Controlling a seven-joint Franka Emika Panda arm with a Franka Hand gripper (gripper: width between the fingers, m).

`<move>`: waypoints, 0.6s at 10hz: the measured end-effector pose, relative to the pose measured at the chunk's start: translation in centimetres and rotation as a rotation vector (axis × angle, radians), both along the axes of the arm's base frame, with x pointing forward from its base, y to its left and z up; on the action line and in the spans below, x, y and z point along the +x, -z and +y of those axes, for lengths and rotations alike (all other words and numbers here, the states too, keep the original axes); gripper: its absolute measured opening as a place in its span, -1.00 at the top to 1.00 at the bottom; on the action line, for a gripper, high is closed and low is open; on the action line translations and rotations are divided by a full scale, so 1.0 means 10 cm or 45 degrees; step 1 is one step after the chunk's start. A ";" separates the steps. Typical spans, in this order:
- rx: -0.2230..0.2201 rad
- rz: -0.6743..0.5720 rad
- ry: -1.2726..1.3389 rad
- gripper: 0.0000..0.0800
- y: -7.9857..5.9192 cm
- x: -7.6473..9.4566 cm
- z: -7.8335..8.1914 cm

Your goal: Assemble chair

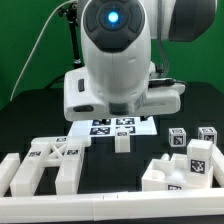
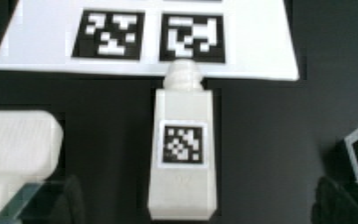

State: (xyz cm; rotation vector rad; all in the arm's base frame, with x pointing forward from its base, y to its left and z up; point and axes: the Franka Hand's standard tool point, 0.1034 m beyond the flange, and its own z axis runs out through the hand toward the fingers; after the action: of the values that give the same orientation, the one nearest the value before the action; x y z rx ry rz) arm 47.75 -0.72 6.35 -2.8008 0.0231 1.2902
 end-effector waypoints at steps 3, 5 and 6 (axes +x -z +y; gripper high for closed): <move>0.000 0.173 0.004 -0.62 0.07 -0.03 -0.03; -0.035 0.142 0.022 -0.62 0.17 -0.04 -0.02; -0.037 0.125 0.023 -0.62 0.21 -0.04 -0.02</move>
Offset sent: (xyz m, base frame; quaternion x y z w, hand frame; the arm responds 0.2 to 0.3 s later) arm 0.0000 0.0000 0.0000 0.0000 0.0000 0.0000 1.0000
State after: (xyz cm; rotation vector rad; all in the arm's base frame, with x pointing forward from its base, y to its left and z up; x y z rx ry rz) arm 47.34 -0.89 4.21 -2.7516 0.0719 1.4337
